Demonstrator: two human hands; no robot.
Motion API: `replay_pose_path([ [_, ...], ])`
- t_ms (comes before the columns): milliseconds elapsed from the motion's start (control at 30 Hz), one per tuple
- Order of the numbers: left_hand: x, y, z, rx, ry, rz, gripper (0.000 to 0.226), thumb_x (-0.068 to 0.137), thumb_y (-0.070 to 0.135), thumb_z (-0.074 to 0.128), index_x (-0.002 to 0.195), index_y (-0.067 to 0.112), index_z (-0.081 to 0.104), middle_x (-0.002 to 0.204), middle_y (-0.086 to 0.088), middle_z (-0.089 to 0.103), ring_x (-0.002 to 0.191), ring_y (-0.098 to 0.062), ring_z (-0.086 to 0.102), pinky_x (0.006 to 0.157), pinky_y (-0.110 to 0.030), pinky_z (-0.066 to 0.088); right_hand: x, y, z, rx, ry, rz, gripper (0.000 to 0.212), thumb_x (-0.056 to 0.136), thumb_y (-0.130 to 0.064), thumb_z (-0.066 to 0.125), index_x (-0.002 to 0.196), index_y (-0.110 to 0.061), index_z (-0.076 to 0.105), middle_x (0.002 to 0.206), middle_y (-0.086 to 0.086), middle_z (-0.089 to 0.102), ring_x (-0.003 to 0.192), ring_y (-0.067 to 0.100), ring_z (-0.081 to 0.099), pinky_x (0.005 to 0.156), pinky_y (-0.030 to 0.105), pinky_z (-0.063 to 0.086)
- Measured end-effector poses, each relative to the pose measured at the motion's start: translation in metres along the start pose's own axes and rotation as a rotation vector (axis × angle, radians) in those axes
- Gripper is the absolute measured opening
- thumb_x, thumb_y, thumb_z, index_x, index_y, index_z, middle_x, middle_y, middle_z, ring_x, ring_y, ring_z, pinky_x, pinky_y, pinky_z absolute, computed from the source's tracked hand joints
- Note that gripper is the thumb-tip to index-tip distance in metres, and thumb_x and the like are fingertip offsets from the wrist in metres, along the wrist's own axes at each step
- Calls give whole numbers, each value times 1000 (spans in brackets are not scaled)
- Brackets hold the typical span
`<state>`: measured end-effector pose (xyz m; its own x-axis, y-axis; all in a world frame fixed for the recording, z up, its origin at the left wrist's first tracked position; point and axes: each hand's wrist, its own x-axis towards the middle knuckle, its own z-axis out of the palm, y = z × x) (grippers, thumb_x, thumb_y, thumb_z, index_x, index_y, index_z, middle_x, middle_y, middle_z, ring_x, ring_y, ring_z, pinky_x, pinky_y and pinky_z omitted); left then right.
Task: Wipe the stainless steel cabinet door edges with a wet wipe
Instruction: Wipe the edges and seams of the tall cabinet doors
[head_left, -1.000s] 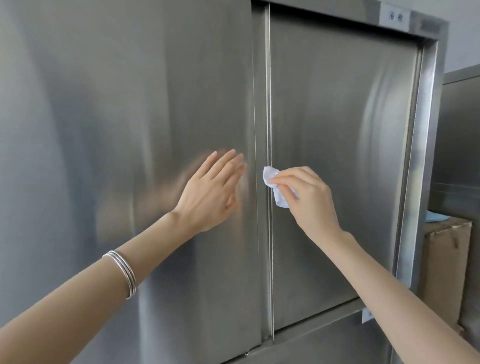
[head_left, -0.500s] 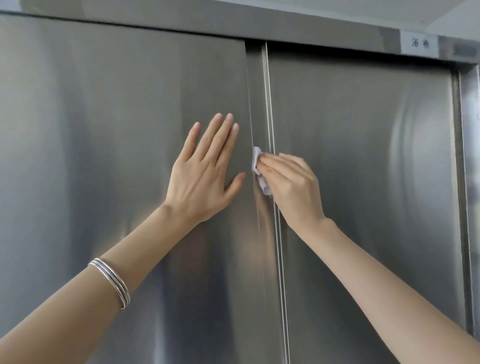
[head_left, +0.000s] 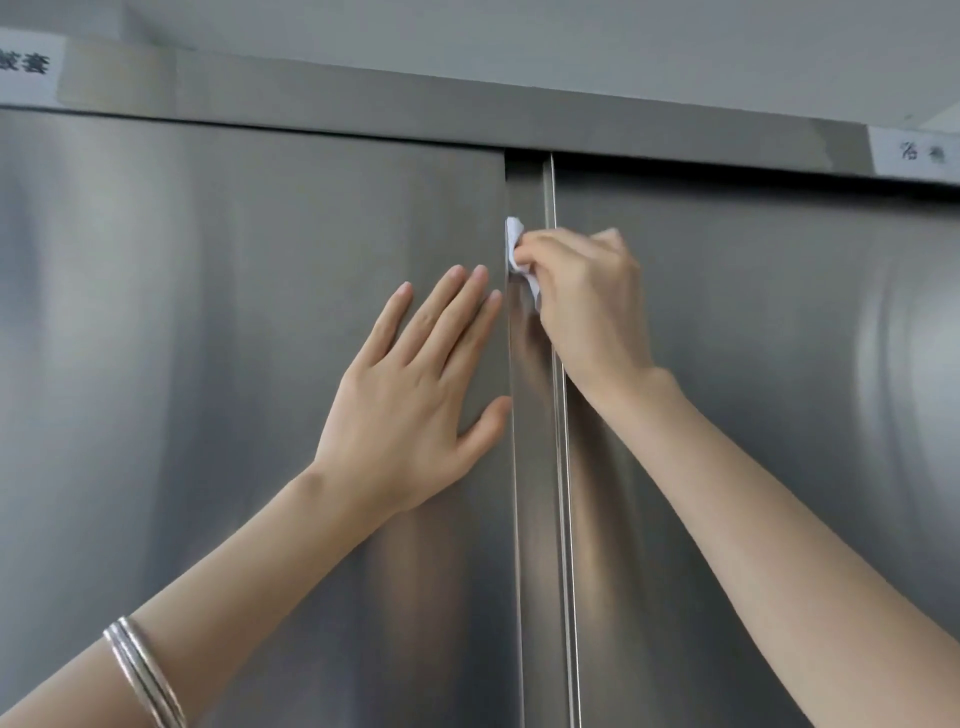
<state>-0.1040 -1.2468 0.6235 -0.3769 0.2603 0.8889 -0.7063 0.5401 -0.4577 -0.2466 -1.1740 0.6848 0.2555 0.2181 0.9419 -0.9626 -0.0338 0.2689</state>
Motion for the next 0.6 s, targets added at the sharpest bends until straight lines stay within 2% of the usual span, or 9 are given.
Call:
replay_pose_path([
  [67,0,0,0,3,-1,0,69,93,47,33,149,6,32,158,-9,26,147,-22,21,120,-46,18,32,4,6,-12,-39,68,14,75,6,56,80,-6,62,68,0,62,61,28,46,62,32,33],
  [133,0,0,-1,11,-11,0,70,93,47,33,150,7,32,158,-8,26,147,-22,20,120,-45,17,48,8,11,-54,-50,64,17,75,4,53,85,-8,60,67,3,63,64,31,51,62,28,30],
  [200,0,0,-2,14,-22,-3,69,93,47,34,149,7,32,158,-8,26,147,-22,20,120,-45,17,40,10,10,11,-33,39,11,87,-8,52,83,-7,62,62,6,61,62,33,51,65,30,38],
  [267,0,1,-3,12,-32,-5,70,93,47,34,149,7,32,158,-8,26,147,-22,20,121,-45,16,19,6,2,59,-17,10,26,93,-21,49,82,-5,67,59,6,62,58,32,50,68,34,41],
  [333,0,0,-3,15,-34,-4,70,93,47,34,149,7,32,158,-8,25,148,-22,19,121,-44,16,9,5,-3,81,-40,-19,32,92,-24,48,84,-4,70,64,7,68,58,32,55,70,34,39],
  [467,0,1,-2,20,-32,4,70,93,47,35,149,7,32,158,-9,25,147,-22,20,121,-44,15,45,16,3,42,-67,1,21,89,-15,52,90,-5,71,72,9,71,69,32,62,67,24,34],
  [500,0,1,-2,22,-34,2,70,93,48,35,150,7,32,158,-9,25,148,-22,20,121,-44,15,51,19,5,49,-81,22,19,88,-12,53,91,-6,71,77,8,71,73,30,63,69,24,37],
  [600,0,1,-2,19,-34,-3,70,93,48,35,150,7,31,158,-8,25,148,-22,19,121,-44,15,38,17,6,82,-93,-27,12,85,-7,58,80,-1,67,78,6,68,78,26,65,75,37,47],
])
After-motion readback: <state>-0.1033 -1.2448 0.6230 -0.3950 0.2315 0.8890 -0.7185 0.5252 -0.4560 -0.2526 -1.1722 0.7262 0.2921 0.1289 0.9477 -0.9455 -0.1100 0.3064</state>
